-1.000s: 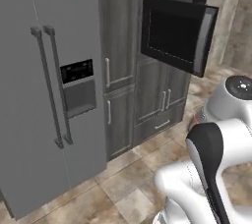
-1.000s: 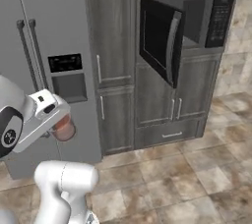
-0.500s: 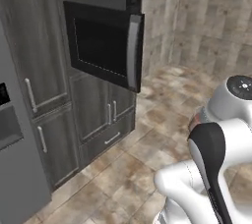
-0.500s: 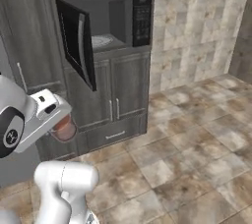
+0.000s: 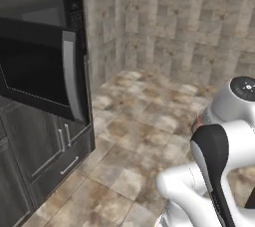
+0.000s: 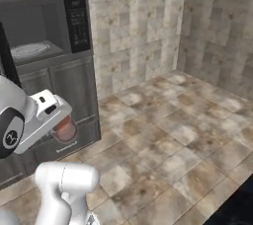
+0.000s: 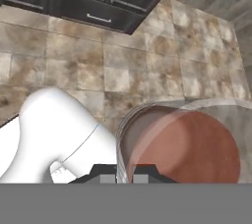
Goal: Place the microwavable item in the microwave. Then, close the microwave door and press the start button.
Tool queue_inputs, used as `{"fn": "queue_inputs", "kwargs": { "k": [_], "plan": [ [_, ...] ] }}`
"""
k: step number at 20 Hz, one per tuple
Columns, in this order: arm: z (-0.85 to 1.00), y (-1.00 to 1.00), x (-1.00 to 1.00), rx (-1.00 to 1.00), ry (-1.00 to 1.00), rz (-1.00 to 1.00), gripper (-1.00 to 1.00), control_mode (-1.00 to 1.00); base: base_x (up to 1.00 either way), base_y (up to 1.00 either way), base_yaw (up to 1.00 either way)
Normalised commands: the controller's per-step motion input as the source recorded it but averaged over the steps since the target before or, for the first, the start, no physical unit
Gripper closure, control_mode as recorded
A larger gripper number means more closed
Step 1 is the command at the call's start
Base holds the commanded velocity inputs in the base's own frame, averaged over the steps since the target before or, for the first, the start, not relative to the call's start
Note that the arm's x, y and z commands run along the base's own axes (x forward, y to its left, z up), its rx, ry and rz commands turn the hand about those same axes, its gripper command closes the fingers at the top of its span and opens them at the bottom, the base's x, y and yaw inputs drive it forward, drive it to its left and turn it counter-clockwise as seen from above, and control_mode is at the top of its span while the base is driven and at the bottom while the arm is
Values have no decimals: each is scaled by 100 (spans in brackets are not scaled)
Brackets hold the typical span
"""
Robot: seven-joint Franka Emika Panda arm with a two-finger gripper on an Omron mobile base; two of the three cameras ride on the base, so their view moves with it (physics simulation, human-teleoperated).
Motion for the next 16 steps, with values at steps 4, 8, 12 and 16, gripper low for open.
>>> {"fn": "queue_inputs", "kwargs": {
  "k": [4,8,12,16],
  "plan": [
    [0,0,0,0,0,0,100,100,100,0,8],
    [0,0,0,0,0,0,100,100,100,0,20],
    [0,0,0,0,0,0,100,100,90,0,27],
    [0,0,0,0,0,0,100,100,23,0,57]
  ]
}}
